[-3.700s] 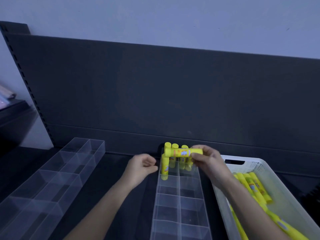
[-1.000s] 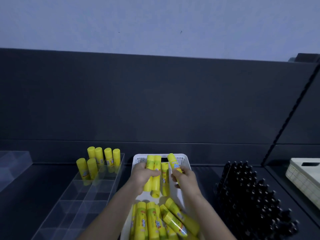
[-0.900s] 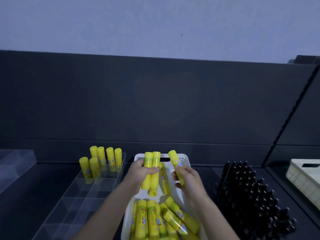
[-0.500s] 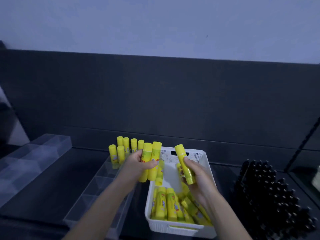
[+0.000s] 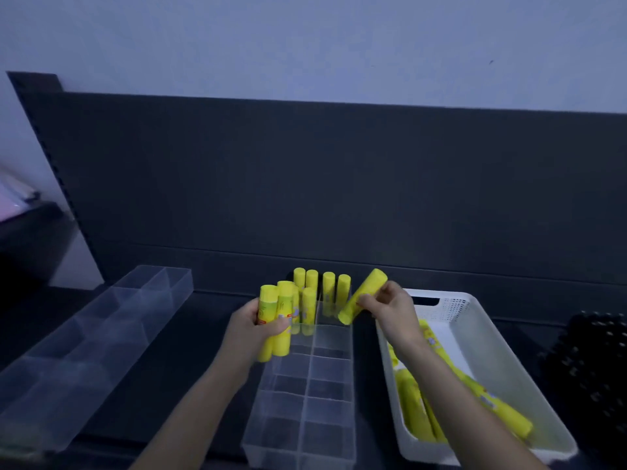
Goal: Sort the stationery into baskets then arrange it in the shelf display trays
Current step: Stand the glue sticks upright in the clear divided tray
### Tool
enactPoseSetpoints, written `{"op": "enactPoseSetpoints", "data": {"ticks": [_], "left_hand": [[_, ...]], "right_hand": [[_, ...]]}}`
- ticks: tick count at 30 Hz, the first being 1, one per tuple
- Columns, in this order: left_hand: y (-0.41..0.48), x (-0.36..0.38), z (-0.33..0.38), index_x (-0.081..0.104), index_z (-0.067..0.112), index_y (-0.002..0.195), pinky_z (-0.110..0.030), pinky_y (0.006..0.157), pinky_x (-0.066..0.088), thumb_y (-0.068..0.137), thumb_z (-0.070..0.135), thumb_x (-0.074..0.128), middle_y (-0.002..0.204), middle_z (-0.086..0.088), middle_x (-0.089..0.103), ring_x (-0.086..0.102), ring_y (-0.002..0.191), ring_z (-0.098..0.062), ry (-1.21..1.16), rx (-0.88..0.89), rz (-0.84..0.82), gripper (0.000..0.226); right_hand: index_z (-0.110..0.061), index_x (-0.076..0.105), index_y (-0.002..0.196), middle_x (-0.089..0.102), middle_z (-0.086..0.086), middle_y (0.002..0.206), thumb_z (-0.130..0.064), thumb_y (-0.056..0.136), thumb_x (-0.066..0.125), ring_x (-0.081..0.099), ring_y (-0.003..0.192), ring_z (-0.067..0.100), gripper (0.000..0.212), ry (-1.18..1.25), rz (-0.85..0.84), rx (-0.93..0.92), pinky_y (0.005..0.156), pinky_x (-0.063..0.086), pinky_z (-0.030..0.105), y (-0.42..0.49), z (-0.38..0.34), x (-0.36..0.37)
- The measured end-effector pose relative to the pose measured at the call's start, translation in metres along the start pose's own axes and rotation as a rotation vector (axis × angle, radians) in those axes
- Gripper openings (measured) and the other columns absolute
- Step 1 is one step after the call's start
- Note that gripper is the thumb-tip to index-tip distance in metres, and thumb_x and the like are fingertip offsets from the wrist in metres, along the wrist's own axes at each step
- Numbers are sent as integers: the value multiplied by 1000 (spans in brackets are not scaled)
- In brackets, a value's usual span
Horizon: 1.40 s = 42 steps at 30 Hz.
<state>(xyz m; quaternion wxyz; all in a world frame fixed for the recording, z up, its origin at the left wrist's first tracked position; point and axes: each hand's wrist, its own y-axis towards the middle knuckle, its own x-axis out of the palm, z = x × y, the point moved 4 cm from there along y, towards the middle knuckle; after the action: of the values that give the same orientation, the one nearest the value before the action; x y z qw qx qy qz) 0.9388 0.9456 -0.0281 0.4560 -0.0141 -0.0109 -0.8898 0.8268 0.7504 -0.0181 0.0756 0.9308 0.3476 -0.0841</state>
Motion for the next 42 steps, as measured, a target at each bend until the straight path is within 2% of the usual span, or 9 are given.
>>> {"op": "enactPoseSetpoints", "data": {"ticks": [6,11,18,27,32,35,37,39,42], "left_hand": [[23,-40,-13,64,13,84,-28,66,49,81,-1,66,78,-4,67,61,75,-18,57,-22,-51,14],[30,-40,-14,64,16,85,-18,59,47,80,-2,66,74,4,66,60,69,-9,35,-33,-119,19],[33,-36,-17,63,16,87,-19,62,48,81,-2,66,76,5,66,61,70,-9,24,-53,-133,20],[40,-28,-18,63,18,89,-21,63,49,80,-2,66,79,5,68,63,74,-10,1,-46,-119,22],[41,-25,-15,63,16,88,-17,57,50,79,-4,66,77,5,68,64,67,-4,-21,-35,-126,22],[41,-24,-13,64,15,90,-19,60,52,78,-4,67,80,4,70,67,69,-4,-52,-31,-159,22],[42,-19,-12,64,14,90,-22,61,53,78,-4,66,81,2,70,67,70,-7,-82,-28,-179,23],[44,-11,-10,63,13,92,-24,63,54,77,-5,67,82,0,70,67,70,-8,-127,-26,-192,24],[44,6,-6,62,12,96,-28,65,55,68,3,75,84,-1,71,67,75,-13,-219,-45,-246,32]], "right_hand": [[-10,41,118,57,5,87,-5,84,56,55,82,25,38,-439,40,-52,66,37,26,24,8,46],[-10,37,120,62,16,104,-21,91,50,57,95,34,33,-808,-106,-4,71,43,35,30,28,69],[-8,34,127,58,18,109,-22,90,50,52,102,33,42,-957,-193,-53,74,41,37,40,30,78],[-10,41,120,58,16,108,-29,88,58,57,97,30,40,-886,-216,-38,78,47,37,45,34,75],[-14,42,127,60,13,111,-29,82,67,58,100,28,54,-746,-215,10,81,46,31,41,30,67],[-15,52,116,67,6,101,-23,83,67,62,95,23,37,-584,-118,-81,79,47,28,29,10,55],[-19,59,94,66,0,85,-18,83,67,62,84,18,13,-399,-99,-134,71,46,22,14,-4,52],[-23,61,76,64,-3,76,-12,81,70,61,76,14,15,-271,-194,-131,70,46,22,0,-10,59],[-19,61,79,63,-9,70,-1,80,68,59,68,4,19,-60,-398,-49,68,47,18,-14,-7,77]]}}
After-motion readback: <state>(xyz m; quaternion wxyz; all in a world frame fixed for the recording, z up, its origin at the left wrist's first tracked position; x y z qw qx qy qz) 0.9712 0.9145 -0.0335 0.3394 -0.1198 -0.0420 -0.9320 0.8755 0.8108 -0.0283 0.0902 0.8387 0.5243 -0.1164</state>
